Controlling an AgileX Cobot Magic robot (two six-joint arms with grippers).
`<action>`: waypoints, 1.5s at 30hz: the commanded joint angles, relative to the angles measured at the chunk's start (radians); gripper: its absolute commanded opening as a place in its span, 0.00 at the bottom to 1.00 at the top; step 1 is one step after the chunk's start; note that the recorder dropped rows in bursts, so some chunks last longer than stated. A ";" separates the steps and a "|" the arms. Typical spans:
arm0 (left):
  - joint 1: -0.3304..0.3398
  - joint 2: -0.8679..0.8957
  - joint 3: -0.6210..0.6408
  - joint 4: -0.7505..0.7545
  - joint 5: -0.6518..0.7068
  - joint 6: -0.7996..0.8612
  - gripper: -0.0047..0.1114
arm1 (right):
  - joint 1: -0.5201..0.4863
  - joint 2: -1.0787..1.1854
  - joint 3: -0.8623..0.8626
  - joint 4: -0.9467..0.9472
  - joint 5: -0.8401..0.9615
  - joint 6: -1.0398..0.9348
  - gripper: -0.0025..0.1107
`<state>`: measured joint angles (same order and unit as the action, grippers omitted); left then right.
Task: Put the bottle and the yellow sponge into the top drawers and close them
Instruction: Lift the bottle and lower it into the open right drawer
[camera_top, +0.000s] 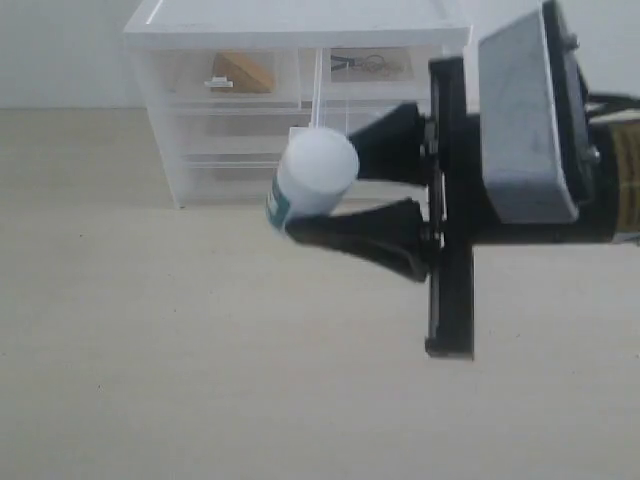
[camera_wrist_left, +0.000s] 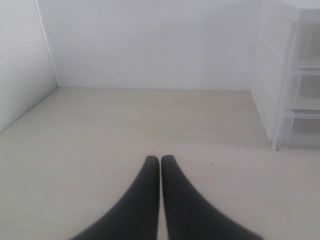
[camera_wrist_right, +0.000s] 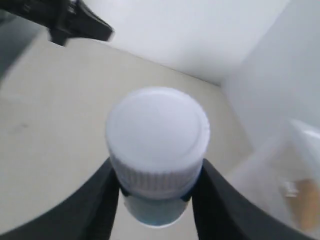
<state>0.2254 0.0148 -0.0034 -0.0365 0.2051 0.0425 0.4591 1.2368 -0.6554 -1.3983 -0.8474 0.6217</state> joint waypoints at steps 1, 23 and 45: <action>-0.002 0.004 0.003 -0.007 -0.004 -0.009 0.07 | 0.137 -0.104 -0.132 0.032 0.605 -0.125 0.03; -0.002 0.004 0.003 -0.007 -0.004 -0.009 0.07 | 0.377 0.400 -0.407 -0.123 1.607 -0.372 0.49; -0.002 0.004 0.003 -0.007 -0.004 -0.009 0.07 | 0.574 0.292 -0.414 0.683 1.574 -0.849 0.02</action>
<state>0.2254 0.0148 -0.0034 -0.0365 0.2051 0.0425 1.0363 1.5089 -1.0662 -0.9965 0.7246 0.0000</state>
